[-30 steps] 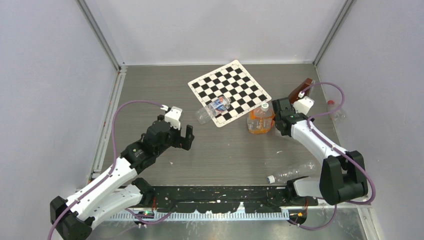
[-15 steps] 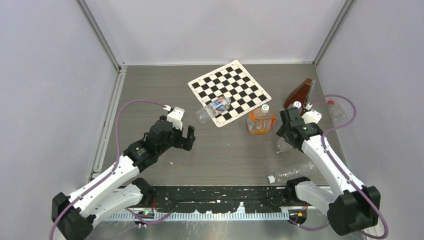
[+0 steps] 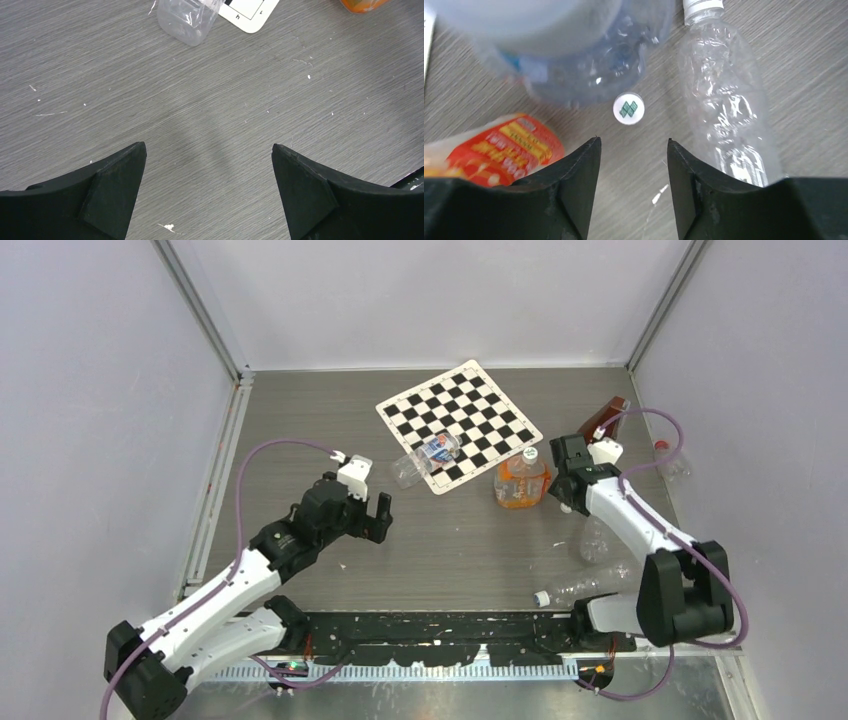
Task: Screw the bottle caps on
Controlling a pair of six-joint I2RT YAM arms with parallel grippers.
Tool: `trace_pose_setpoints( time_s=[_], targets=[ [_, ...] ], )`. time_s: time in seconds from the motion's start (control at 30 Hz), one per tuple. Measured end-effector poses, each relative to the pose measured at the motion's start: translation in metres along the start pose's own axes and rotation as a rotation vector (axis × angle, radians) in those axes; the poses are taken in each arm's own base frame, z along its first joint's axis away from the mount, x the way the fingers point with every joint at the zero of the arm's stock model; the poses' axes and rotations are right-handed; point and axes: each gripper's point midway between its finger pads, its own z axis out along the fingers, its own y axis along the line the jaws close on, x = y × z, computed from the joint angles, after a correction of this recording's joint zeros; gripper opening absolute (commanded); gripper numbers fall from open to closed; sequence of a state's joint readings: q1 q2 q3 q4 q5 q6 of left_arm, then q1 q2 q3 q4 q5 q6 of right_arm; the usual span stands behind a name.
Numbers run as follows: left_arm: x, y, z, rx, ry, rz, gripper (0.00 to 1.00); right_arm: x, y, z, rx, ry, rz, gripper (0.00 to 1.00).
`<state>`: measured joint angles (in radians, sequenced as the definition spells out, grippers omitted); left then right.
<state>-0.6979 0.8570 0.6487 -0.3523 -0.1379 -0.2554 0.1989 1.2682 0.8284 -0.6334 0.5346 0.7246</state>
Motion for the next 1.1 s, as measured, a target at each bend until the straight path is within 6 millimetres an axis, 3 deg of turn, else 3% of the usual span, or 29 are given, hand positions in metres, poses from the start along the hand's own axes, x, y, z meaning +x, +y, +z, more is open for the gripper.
trace_pose_setpoints(
  time_s=[0.2, 0.6, 0.83, 1.1],
  targets=[
    [-0.008, 0.0, -0.009, 0.007, -0.039, -0.006, 1.0, 0.009, 0.005, 0.031, 0.028, 0.04, 0.056, 0.55],
    [-0.006, 0.001, -0.013, 0.007, -0.047, -0.016, 1.0, -0.015, 0.019, 0.061, -0.006, -0.035, 0.23, 0.58],
    [-0.003, 0.0, -0.009, 0.004, -0.031, -0.023, 1.0, -0.016, 0.017, 0.063, 0.008, -0.037, 0.267, 0.65],
    [0.0, -0.001, -0.003, 0.004, -0.012, -0.024, 1.0, -0.008, 0.005, 0.046, 0.01, 0.011, 0.176, 0.8]
  ],
)
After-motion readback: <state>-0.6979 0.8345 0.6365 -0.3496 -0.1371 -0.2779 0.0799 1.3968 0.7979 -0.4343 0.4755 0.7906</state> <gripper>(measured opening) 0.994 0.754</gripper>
